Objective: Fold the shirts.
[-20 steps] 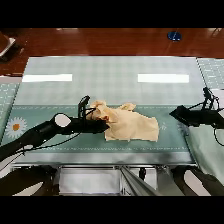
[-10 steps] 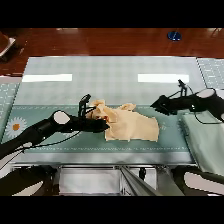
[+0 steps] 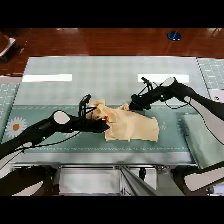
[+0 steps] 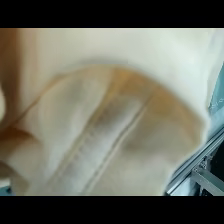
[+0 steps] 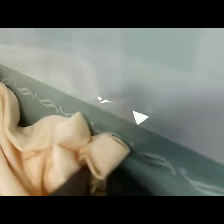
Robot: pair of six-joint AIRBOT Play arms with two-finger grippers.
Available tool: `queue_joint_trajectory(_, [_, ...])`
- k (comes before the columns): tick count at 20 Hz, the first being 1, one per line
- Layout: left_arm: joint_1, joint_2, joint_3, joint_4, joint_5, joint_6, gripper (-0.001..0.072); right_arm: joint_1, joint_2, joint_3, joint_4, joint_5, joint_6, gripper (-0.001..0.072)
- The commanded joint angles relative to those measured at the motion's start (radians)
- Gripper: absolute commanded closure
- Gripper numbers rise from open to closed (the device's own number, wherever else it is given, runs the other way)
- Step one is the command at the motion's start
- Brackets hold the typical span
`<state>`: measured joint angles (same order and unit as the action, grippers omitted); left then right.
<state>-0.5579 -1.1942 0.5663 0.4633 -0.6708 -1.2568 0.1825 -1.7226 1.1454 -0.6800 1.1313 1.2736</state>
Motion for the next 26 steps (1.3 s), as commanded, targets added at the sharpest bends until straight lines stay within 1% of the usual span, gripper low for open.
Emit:
queue_joint_trajectory(1, [0.043,0.015,0.025,0.0,0.003,0.012,0.0679,0.023,-0.023,0.109,-0.002,0.093,-0.035,0.0692])
queue_joint_trajectory(3, [0.113,0.057,0.08,0.0,-0.01,0.019,0.0679,0.011,0.023,0.205,-0.035,0.134,-0.029,0.0692])
queue_joint_trajectory(6, [0.261,0.164,0.254,0.0,-0.049,0.045,0.068,-0.012,0.144,0.42,-0.146,0.135,0.046,0.0692])
queue_joint_trajectory(8, [0.356,0.237,0.421,0.0,-0.061,0.043,0.0679,-0.042,0.225,0.618,-0.247,0.148,0.102,0.0692])
queue_joint_trajectory(10, [0.447,0.304,0.599,0.0,-0.08,0.041,0.068,-0.067,0.313,0.814,-0.374,0.192,0.133,0.0693])
queue_joint_trajectory(12, [0.535,0.36,0.755,0.001,-0.102,0.041,0.068,-0.069,0.43,0.93,-0.527,0.209,0.141,0.0693])
queue_joint_trajectory(14, [0.619,0.411,0.873,0.002,-0.147,0.041,0.068,-0.069,0.583,0.934,-0.632,0.2,0.143,0.0693])
queue_joint_trajectory(16, [0.687,0.465,0.943,0.042,-0.204,0.041,0.068,-0.069,0.717,0.934,-0.736,0.21,0.16,0.0693])
queue_joint_trajectory(18, [0.735,0.533,0.957,0.127,-0.237,0.039,0.068,-0.069,0.828,0.934,-0.832,0.22,0.187,0.0692])
queue_joint_trajectory(19, [0.752,0.566,0.957,0.185,-0.251,0.017,0.068,-0.069,0.875,0.934,-0.871,0.23,0.202,0.0692])
queue_joint_trajectory(20, [0.764,0.602,0.957,0.235,-0.269,-0.016,0.068,-0.069,0.911,0.934,-0.885,0.245,0.209,0.0692])
queue_joint_trajectory(23, [0.765,0.708,0.956,0.353,-0.285,-0.03,0.068,-0.069,0.988,0.934,-0.898,0.321,0.211,0.0692])
queue_joint_trajectory(24, [0.765,0.736,0.954,0.406,-0.293,-0.066,0.068,-0.069,1.001,0.934,-0.909,0.351,0.22,0.0692])
queue_joint_trajectory(26, [0.765,0.768,0.951,0.52,-0.385,-0.127,0.068,-0.069,1.013,0.928,-0.931,0.403,0.239,0.0692])
